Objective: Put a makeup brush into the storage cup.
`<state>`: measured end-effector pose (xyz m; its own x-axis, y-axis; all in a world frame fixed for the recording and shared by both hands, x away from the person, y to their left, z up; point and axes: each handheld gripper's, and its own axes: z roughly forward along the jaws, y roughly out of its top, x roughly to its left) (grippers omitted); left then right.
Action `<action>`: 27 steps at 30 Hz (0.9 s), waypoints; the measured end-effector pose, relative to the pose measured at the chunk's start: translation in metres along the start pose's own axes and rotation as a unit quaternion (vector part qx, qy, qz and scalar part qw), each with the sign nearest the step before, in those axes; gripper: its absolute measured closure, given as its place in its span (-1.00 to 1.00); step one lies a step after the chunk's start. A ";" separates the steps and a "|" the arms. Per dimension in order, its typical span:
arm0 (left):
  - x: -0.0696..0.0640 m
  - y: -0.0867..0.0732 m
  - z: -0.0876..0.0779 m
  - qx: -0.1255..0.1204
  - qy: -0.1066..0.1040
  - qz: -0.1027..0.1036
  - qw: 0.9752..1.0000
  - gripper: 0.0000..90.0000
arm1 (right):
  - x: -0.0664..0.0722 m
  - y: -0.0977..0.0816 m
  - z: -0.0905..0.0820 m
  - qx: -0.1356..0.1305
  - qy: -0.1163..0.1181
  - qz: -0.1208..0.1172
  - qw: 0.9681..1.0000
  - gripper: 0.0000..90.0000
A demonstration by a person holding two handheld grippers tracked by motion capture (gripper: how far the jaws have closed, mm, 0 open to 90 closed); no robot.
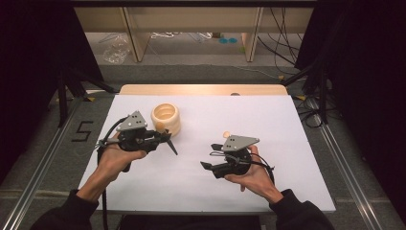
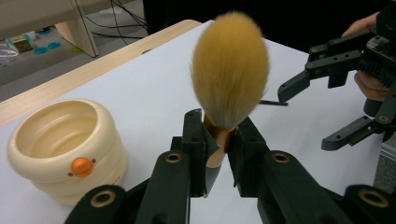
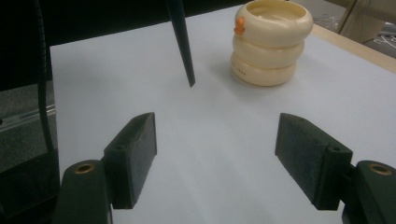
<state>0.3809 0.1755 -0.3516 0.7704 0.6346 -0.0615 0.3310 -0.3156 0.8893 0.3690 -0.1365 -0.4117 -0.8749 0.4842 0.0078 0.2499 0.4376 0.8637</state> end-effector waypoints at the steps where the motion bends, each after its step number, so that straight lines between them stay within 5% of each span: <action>1: 0.001 0.000 -0.001 -0.001 0.002 -0.004 1.000 0.73 | 0.000 0.000 0.000 -0.001 0.001 0.001 1.000 -0.32; 13: 0.005 0.009 -0.013 -0.002 -0.013 -0.016 1.000 0.73 | 0.000 0.000 0.000 -0.007 0.001 0.003 1.000 -0.27; 20: -0.005 0.016 -0.008 0.009 -0.041 0.024 0.999 0.73 | 0.005 0.006 0.005 -0.010 0.016 -0.006 1.000 -0.15; 27: -0.002 0.024 -0.007 0.009 -0.034 0.028 0.999 0.73 | 0.006 0.006 0.006 -0.012 0.016 -0.008 1.000 -0.16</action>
<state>0.3838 0.1718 -0.3268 0.8233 0.5659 -0.0433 0.2955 -0.3623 0.8840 0.3679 -0.1263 -0.4094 -0.8916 0.4527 0.0090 0.2256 0.4268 0.8757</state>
